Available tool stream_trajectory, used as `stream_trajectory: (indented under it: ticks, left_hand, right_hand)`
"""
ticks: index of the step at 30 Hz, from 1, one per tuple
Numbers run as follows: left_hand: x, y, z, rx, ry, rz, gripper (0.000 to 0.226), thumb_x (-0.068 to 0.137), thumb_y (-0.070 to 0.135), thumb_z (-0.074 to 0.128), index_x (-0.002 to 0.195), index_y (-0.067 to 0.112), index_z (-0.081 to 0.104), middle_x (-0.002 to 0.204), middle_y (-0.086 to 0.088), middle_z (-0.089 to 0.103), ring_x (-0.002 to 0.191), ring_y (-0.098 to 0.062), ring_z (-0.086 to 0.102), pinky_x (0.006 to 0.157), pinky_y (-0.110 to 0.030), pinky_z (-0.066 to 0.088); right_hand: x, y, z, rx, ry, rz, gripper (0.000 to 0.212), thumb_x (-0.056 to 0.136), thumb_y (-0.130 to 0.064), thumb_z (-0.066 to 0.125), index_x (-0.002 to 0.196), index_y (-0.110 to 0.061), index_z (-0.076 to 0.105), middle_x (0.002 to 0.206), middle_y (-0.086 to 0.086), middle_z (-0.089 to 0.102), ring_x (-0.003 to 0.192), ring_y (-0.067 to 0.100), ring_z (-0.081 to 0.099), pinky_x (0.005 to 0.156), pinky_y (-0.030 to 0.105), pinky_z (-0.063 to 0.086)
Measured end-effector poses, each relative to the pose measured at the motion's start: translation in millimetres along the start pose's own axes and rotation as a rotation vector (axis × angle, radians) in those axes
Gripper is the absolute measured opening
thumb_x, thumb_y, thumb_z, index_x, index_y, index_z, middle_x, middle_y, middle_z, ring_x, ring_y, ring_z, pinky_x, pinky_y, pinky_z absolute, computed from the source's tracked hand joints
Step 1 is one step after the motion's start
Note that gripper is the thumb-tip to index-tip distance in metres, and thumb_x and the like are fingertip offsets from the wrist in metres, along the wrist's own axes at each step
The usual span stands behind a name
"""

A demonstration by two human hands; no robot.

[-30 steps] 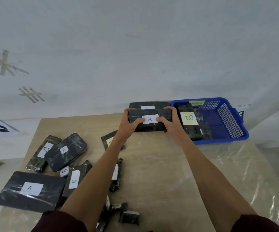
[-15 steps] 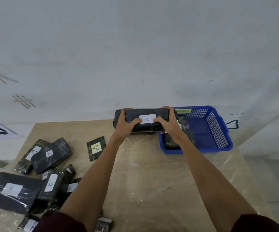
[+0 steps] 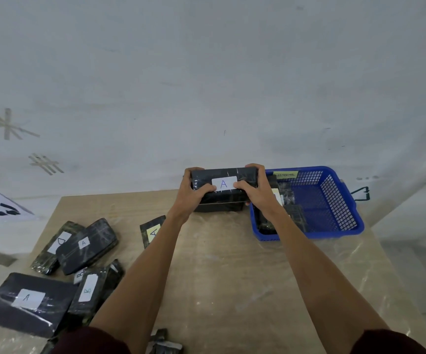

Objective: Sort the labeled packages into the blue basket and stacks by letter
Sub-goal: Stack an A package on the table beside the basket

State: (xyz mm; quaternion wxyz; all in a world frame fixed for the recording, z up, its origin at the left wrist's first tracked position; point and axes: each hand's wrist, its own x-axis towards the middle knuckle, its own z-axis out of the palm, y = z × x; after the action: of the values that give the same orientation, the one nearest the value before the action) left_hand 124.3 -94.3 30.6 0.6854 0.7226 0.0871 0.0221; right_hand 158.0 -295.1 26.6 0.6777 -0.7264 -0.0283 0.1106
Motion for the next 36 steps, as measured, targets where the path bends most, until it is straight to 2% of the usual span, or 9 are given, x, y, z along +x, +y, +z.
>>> stream_trajectory:
  ticks: [2,7,12,17,23,25,27,31,36]
  left_hand:
    - [2,1,-8,0.002,-0.020,0.010,0.051,0.084,0.004,0.077,0.124,0.014,0.046,0.114,-0.009,0.064,0.105,-0.021,0.066,0.082,-0.034,0.060]
    - [8,6,-23,0.005,-0.048,0.011,0.060,0.083,-0.001,0.076,0.126,0.023,0.043,0.111,-0.004,0.058,0.098,-0.019,0.064,0.080,-0.031,0.059]
    - [13,5,-33,0.063,-0.088,-0.116,0.052,0.088,0.008,0.071,0.129,0.023,0.044,0.121,-0.007,0.061,0.112,-0.024,0.063,0.088,-0.038,0.059]
    - [15,4,-36,-0.086,-0.133,-0.347,0.033,0.094,0.038,0.066,0.117,0.021,0.050,0.122,-0.004,0.058,0.115,-0.020,0.058,0.097,-0.051,0.055]
    - [21,-9,-34,-0.198,-0.069,-0.348,0.096,0.069,0.041,0.085,0.148,0.012,0.039,0.137,-0.012,0.054,0.116,-0.023,0.062,0.088,-0.043,0.060]
    - [22,-12,-32,-0.180,-0.057,-0.325,0.071,0.081,0.031,0.081,0.139,0.011,0.046,0.133,-0.013,0.056,0.112,-0.022,0.063,0.087,-0.041,0.059]
    - [22,-14,-29,-0.136,-0.041,-0.300,0.041,0.087,0.025,0.077,0.119,0.014,0.054,0.128,-0.014,0.059,0.108,-0.022,0.063,0.086,-0.040,0.058]
    - [23,-7,-23,-0.087,-0.008,-0.290,0.039,0.085,0.032,0.079,0.113,0.017,0.055,0.125,-0.011,0.059,0.110,-0.022,0.063,0.092,-0.042,0.058]
    - [23,-10,-21,-0.069,0.041,-0.239,0.029,0.088,0.031,0.077,0.101,0.017,0.055,0.122,-0.013,0.061,0.106,-0.024,0.065,0.095,-0.047,0.058]
  right_hand:
    - [2,-1,3,0.028,0.005,0.080,0.058,0.091,-0.020,0.072,0.135,-0.030,0.036,0.115,0.003,0.059,0.098,0.025,0.068,0.070,0.044,0.060]
    - [7,-9,8,0.196,-0.087,0.418,0.053,0.090,-0.056,0.064,0.131,-0.024,0.056,0.121,0.006,0.067,0.109,0.033,0.067,0.069,0.045,0.062]
    - [14,-11,22,0.399,-0.013,0.405,0.057,0.081,-0.040,0.073,0.129,-0.014,0.058,0.134,0.016,0.057,0.121,0.035,0.058,0.068,0.044,0.061]
    - [16,-14,20,0.287,-0.045,0.359,0.013,0.093,-0.017,0.058,0.101,-0.017,0.047,0.112,0.010,0.055,0.114,0.031,0.058,0.086,0.058,0.058]
    - [22,-14,24,0.172,0.002,0.321,0.019,0.090,-0.005,0.060,0.090,-0.021,0.050,0.109,0.009,0.055,0.109,0.029,0.058,0.098,0.052,0.054]
    - [21,-11,27,0.133,0.020,0.294,0.021,0.090,-0.015,0.069,0.101,-0.018,0.052,0.113,0.007,0.059,0.109,0.024,0.060,0.098,0.049,0.055]
    - [19,-7,31,0.109,0.088,0.283,0.038,0.087,-0.023,0.076,0.114,-0.013,0.051,0.115,0.006,0.060,0.106,0.021,0.063,0.093,0.047,0.057]
    - [15,-3,37,0.111,0.183,0.227,0.043,0.084,-0.019,0.079,0.119,-0.010,0.054,0.121,0.012,0.060,0.100,0.020,0.065,0.079,0.047,0.063]
    - [14,-10,38,0.093,0.168,0.195,0.044,0.086,-0.018,0.078,0.120,-0.007,0.052,0.119,0.013,0.059,0.100,0.025,0.066,0.076,0.046,0.063]
